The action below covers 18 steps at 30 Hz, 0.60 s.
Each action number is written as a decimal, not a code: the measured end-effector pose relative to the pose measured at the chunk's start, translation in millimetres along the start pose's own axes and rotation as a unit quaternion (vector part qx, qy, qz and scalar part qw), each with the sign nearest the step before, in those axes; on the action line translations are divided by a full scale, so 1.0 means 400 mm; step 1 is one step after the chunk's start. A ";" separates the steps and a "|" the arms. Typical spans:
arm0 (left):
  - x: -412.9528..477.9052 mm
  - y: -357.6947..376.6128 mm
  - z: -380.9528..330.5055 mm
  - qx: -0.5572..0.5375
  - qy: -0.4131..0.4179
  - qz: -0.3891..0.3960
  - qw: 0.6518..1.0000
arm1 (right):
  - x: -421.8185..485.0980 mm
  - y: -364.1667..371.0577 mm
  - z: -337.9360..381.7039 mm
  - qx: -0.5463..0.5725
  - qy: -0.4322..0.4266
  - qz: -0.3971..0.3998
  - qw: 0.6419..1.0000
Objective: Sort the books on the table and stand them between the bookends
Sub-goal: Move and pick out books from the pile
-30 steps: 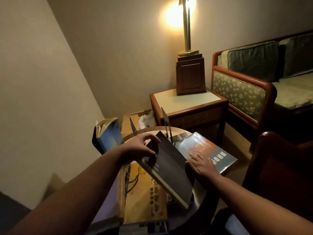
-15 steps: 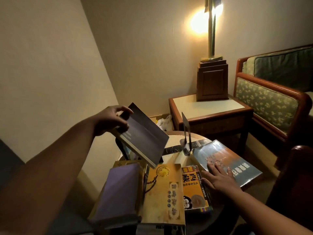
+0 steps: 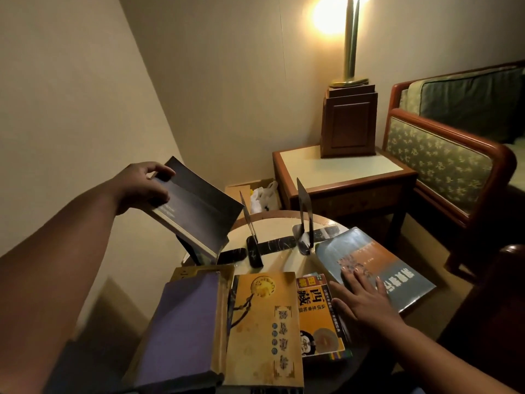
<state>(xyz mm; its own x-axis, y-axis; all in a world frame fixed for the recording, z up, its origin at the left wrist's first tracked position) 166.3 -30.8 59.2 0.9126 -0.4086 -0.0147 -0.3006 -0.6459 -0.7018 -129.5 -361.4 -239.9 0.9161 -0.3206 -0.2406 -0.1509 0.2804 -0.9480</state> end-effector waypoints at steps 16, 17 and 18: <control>0.114 0.166 0.018 0.227 -0.009 -0.022 0.974 | -0.001 -0.001 0.007 0.003 -0.034 -0.014 0.999; 0.118 0.167 0.014 0.228 -0.010 -0.023 0.973 | -0.001 0.000 0.006 0.001 -0.034 -0.014 0.999; 0.122 0.167 0.011 0.231 -0.009 -0.029 0.973 | 0.000 0.001 0.007 0.000 -0.033 -0.015 0.999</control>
<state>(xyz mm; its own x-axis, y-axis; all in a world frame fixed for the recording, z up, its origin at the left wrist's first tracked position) 192.0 -91.3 8.5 0.9304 -0.3658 0.0244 -0.0960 -0.3072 -0.9468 -128.5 -358.9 -239.9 0.9426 -0.2685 -0.1984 -0.1236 0.2716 -0.9545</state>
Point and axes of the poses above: each hand's wrist, its own x-axis towards the middle knuckle, its own y-axis out of the palm, z = x × y, the point moved 6 cm from there along x, towards the middle knuckle, and after that the axes turned 5 degrees about x, right-handed, at the moved point
